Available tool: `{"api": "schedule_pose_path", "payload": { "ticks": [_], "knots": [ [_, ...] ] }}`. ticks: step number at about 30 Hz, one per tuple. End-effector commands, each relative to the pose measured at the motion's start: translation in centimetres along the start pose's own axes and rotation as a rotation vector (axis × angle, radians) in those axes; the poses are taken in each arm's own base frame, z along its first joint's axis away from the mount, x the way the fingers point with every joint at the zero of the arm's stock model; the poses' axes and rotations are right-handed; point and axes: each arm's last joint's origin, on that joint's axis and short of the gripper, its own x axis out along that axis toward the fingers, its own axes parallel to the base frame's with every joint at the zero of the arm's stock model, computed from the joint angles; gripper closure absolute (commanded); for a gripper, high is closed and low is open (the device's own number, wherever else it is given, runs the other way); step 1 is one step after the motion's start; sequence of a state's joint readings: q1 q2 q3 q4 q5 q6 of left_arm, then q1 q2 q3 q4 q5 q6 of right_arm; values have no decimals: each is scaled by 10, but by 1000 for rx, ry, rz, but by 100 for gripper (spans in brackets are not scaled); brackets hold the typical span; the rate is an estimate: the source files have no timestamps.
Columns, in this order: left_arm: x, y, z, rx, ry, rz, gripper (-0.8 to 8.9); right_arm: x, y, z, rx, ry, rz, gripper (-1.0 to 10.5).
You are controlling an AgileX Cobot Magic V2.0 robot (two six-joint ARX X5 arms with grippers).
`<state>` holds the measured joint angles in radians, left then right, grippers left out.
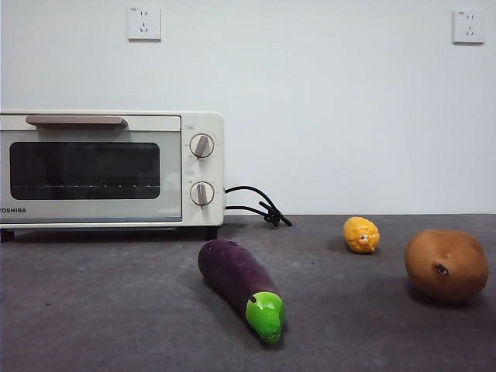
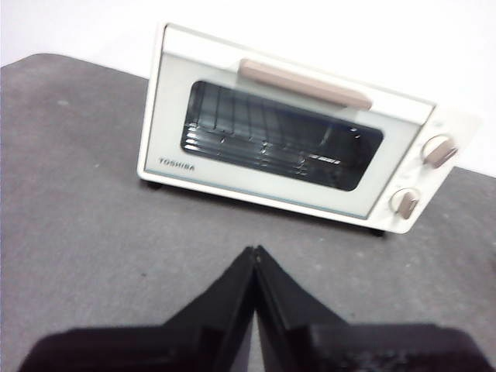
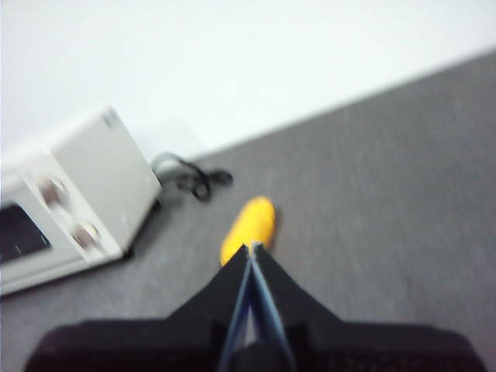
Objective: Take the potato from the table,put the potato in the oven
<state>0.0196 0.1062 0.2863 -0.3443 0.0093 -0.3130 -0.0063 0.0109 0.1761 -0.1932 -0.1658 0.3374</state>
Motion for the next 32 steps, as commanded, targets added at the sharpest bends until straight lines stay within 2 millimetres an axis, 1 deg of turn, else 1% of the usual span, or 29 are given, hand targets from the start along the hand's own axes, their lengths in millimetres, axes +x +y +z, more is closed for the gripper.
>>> {"api": "schedule_pose_path", "payload": {
  "ticks": [1, 4, 6, 12, 16, 19, 24, 27, 32],
  "knots": [
    [-4, -6, 16, -9, -15, -23, 819, -7, 8, 17, 0, -54, 28, 958],
    [-6, -12, 34, -8, -17, -54, 819, -16, 16, 35, -8, -92, 52, 958],
    [-6, -17, 46, -8, -14, -66, 819, -23, 21, 45, -6, -84, 49, 958],
    [7, -29, 80, -10, 52, -90, 819, -43, 32, 67, 9, 62, -3, 958],
    [22, -36, 104, -1, 98, -75, 818, -46, 36, 77, 20, 155, -34, 958],
    [35, -42, 121, -2, 116, -70, 818, -47, 38, 84, 25, 182, -41, 958],
    [58, -48, 141, -7, 178, -50, 818, -44, 40, 90, 50, 209, -48, 943],
    [74, -51, 150, -6, 209, -44, 818, -43, 43, 94, 55, 225, 4, 946],
    [103, -57, 161, 7, 291, -133, 818, -38, 48, 100, 54, 282, 126, 946]
  ]
}}
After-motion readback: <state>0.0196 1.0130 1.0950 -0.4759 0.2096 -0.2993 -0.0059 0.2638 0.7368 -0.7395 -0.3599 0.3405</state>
